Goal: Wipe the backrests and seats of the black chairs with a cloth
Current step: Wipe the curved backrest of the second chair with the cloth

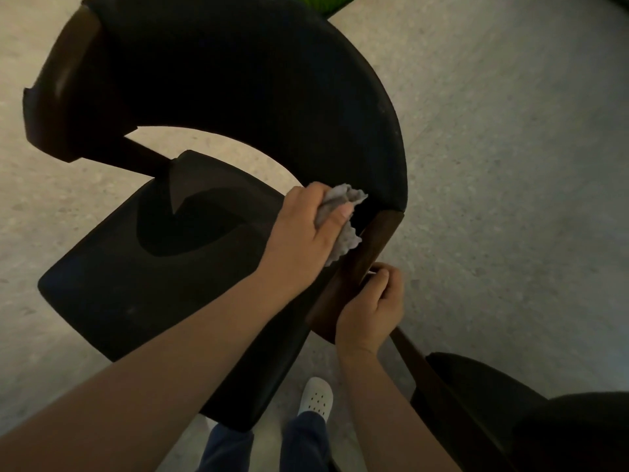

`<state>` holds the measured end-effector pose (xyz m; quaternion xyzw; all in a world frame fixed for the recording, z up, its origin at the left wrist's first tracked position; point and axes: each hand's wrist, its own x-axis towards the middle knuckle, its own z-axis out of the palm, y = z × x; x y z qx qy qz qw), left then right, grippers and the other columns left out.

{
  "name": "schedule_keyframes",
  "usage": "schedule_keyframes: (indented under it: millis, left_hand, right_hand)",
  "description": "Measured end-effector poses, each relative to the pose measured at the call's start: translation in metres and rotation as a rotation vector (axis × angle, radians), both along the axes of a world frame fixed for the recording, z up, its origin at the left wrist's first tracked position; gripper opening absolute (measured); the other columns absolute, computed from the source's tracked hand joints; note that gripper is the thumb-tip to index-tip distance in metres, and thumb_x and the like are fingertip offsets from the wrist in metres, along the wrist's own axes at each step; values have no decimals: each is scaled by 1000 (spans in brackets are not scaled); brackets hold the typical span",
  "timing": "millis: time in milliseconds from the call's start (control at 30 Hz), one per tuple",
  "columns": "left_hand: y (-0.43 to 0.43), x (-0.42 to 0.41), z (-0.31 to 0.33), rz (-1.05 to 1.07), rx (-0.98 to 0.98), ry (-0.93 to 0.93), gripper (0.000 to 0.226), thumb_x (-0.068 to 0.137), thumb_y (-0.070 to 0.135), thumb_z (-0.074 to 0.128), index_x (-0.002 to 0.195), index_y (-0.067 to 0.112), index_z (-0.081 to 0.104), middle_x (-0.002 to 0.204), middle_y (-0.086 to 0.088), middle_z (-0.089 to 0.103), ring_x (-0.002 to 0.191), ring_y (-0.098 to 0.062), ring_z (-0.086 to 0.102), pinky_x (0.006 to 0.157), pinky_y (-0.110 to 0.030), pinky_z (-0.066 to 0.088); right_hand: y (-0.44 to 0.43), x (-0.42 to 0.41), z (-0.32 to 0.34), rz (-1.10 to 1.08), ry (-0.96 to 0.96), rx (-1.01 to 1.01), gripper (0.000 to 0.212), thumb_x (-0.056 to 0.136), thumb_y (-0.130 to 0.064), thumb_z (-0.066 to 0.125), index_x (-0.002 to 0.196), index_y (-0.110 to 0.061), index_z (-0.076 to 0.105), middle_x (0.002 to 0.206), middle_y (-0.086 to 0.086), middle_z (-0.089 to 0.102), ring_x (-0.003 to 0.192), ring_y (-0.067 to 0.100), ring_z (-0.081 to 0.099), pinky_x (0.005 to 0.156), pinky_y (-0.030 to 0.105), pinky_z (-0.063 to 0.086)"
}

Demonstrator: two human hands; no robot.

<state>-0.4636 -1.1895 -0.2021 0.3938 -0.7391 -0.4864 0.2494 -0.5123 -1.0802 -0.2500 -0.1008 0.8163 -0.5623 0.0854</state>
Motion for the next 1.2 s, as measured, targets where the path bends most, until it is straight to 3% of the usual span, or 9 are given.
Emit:
schedule_keyframes:
  millis: [133, 300, 433, 533, 733, 867, 933, 1033, 1200]
  left_hand:
    - [-2, -26, 6, -28, -149, 18, 32, 98, 45, 47, 119, 21, 50, 114, -1, 45, 94, -8, 53, 79, -12, 48]
    - [7, -46, -9, -44, -368, -184, 54, 89, 63, 36, 122, 20, 42, 115, -6, 41, 97, -13, 46, 77, -20, 44]
    - [7, -43, -17, 6, -232, -215, 56, 90, 65, 33, 119, 18, 42, 111, -4, 44, 90, -11, 49, 73, -19, 42]
    - [6, -29, -36, 10, -27, -397, 40, 98, 51, 38, 125, 21, 38, 118, -7, 44, 87, -6, 43, 72, -20, 36]
    - [-11, -14, -2, 79, 234, -30, 34, 103, 38, 35, 128, 16, 43, 127, -4, 37, 105, -10, 49, 75, -15, 45]
    - [-13, -33, 26, -57, -38, 53, 25, 97, 35, 56, 118, 24, 50, 124, 2, 38, 103, -3, 47, 83, -5, 44]
    - [-5, -44, 21, -52, -119, 82, 26, 92, 32, 64, 114, 19, 58, 118, 3, 40, 105, -10, 49, 92, -20, 47]
    - [-1, -53, 11, 27, -177, 125, 21, 88, 30, 71, 101, 17, 62, 108, 2, 45, 97, -12, 51, 88, -32, 52]
    - [-1, -46, 11, 92, -69, 132, 20, 87, 27, 71, 90, 23, 52, 100, 3, 48, 79, 0, 48, 75, -5, 42]
  right_hand:
    - [0, 1, 1, -22, 8, 39, 31, 95, -24, 31, 89, -13, 59, 64, -12, 52, 61, -1, 52, 55, 8, 40]
    - [0, -1, -2, -18, 13, 59, 30, 94, -24, 31, 86, -15, 58, 64, -10, 54, 60, 3, 53, 53, 11, 38]
    - [0, 0, -1, 0, 3, 58, 30, 94, -24, 30, 87, -15, 58, 63, -11, 53, 58, 1, 52, 53, 11, 40]
    - [0, 1, 0, -9, 16, 63, 31, 93, -22, 30, 87, -12, 59, 60, -10, 51, 55, 0, 51, 52, 8, 39]
    - [0, -1, -3, 7, 42, 86, 31, 94, -24, 28, 85, -17, 57, 66, -19, 57, 55, 5, 51, 50, 13, 40]
    - [0, -1, 0, 0, 43, 93, 31, 93, -24, 29, 84, -16, 58, 63, -16, 57, 54, 4, 50, 48, 17, 39]
    - [0, -2, 0, -12, 52, 93, 31, 92, -22, 30, 82, -14, 58, 56, -10, 52, 53, 3, 49, 48, 17, 37]
    - [-1, 0, 2, -11, 58, 97, 30, 91, -20, 31, 81, -14, 58, 57, -10, 50, 54, 3, 49, 49, 14, 37]
    - [-1, -1, -1, -12, 50, 107, 30, 91, -21, 31, 81, -16, 59, 58, -10, 50, 54, 4, 49, 49, 13, 37]
